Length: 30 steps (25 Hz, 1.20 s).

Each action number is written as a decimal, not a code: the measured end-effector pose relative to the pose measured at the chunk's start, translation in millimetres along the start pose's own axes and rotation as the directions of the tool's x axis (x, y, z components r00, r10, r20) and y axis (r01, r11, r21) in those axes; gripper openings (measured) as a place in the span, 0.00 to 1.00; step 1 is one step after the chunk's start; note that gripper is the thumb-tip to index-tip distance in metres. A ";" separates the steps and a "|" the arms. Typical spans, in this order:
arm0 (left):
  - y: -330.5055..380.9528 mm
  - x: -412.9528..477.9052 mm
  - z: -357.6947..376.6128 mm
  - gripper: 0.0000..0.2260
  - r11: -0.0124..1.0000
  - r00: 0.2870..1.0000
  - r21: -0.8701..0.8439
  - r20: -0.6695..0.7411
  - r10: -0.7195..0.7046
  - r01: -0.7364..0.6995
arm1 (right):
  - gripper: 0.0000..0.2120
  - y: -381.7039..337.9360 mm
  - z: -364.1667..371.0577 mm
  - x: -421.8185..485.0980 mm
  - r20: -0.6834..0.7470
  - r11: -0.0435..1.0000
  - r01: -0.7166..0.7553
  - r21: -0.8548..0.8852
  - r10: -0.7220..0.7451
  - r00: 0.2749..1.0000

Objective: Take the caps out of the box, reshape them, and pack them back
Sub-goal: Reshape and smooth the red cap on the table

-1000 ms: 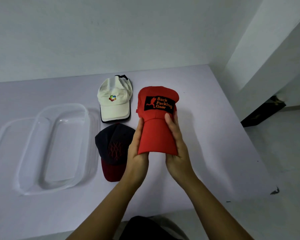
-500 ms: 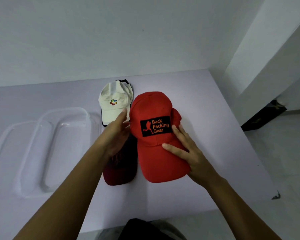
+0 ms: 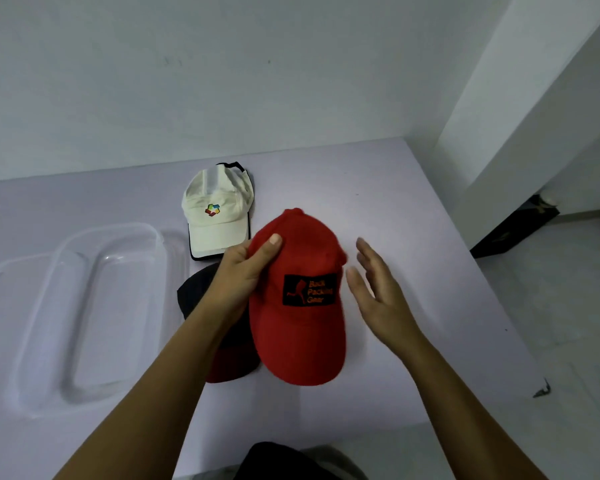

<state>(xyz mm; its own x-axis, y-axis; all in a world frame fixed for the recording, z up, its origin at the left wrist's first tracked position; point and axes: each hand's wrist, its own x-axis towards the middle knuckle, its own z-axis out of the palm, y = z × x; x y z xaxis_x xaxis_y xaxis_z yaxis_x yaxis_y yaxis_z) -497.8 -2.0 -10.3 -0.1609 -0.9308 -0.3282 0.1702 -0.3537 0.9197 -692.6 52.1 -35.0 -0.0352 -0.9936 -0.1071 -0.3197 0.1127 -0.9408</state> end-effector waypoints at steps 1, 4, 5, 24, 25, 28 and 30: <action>0.1 -0.3 8.9 0.16 1.000 0.999 -0.001 0.036 0.010 -0.010 | 0.27 -4.6 1.2 8.7 0.042 0.992 -0.064 0.112 0.060 0.997; -6.6 10.5 22.2 0.19 0.998 0.991 -0.047 0.128 0.044 -0.039 | 0.22 -8.6 -1.3 25.4 0.177 0.878 -0.170 0.446 0.100 0.979; -11.7 16.7 22.2 0.19 0.998 0.989 -0.054 0.141 0.047 -0.040 | 0.19 -5.7 -4.5 29.5 0.183 0.843 -0.178 0.508 0.096 0.978; -124.2 98.2 57.9 0.13 0.863 0.894 0.471 -0.445 0.051 0.185 | 0.13 108.5 0.4 105.9 -0.046 0.961 -0.264 -0.086 0.261 0.964; -126.3 99.3 58.7 0.13 0.894 0.887 0.400 -0.462 0.009 0.200 | 0.15 109.6 1.7 107.8 -0.040 0.956 -0.289 -0.044 0.288 0.957; -132.8 107.1 50.5 0.15 0.917 0.865 0.307 -0.497 -0.073 0.254 | 0.17 115.5 -0.5 114.3 -0.030 0.942 -0.333 -0.024 0.333 0.943; -133.6 111.9 47.1 0.15 0.906 0.836 0.286 -0.536 -0.117 0.311 | 0.16 118.1 -2.7 118.4 -0.054 0.929 -0.365 -0.064 0.362 0.931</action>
<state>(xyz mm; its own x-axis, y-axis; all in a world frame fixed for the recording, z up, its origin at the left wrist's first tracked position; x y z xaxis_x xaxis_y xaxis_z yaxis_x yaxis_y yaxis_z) -584.3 -54.5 -159.8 0.3664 -0.7860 -0.4979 -0.1740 -0.5835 0.7932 -737.0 -52.3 -158.0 -0.1994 -0.8842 -0.4225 -0.3444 0.4669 -0.8145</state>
